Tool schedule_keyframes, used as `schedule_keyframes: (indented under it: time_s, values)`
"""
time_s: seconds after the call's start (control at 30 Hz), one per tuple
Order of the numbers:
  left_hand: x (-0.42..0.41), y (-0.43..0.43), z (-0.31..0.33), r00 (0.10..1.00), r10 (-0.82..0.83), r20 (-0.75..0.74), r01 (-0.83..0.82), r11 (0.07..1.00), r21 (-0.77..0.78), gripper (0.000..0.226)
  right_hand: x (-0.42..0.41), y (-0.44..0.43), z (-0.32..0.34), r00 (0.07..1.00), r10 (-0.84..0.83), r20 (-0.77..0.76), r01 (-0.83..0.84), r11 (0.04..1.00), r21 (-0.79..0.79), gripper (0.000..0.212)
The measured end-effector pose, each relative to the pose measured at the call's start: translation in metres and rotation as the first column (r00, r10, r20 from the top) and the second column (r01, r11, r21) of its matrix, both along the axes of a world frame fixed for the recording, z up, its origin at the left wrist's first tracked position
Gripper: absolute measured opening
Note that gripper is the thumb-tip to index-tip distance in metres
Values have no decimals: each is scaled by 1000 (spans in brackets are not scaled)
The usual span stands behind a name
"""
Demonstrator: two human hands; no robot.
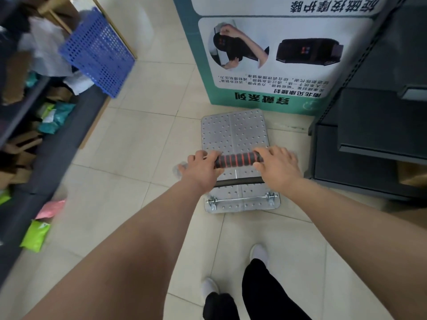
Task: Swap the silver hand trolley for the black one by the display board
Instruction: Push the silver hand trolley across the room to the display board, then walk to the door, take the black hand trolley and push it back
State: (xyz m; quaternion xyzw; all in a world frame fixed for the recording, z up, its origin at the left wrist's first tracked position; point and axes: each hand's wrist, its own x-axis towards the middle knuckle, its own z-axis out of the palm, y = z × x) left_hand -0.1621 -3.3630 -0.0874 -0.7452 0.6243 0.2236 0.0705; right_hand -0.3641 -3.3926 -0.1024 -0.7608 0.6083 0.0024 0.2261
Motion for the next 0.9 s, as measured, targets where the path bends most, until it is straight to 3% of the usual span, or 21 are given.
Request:
schedule_keyframes:
  time_s: [0.23,0.37,0.5,0.7,0.9]
  values:
    - [-1,9,11,999,-47,2,47,999,7,64,7,0,21,999,41,-26,-40,998,41,43]
    - [8,21,24,1000,-9,15,9,999,-36,66,29,2,35,977,210,-43,-211,977,-14,47]
    - [33,52,35,996,76,52,-79,996,40,62,69,15,44,924,376,-69,-377,926,-10,52]
    - [89,144,45,955,277,104,-289,948,133,51,141,67,43,753,640,-152,-641,766,49,49]
    - [127,277,52,848,524,83,-528,819,226,54,207,165,46,527,838,-144,-826,544,145,52]
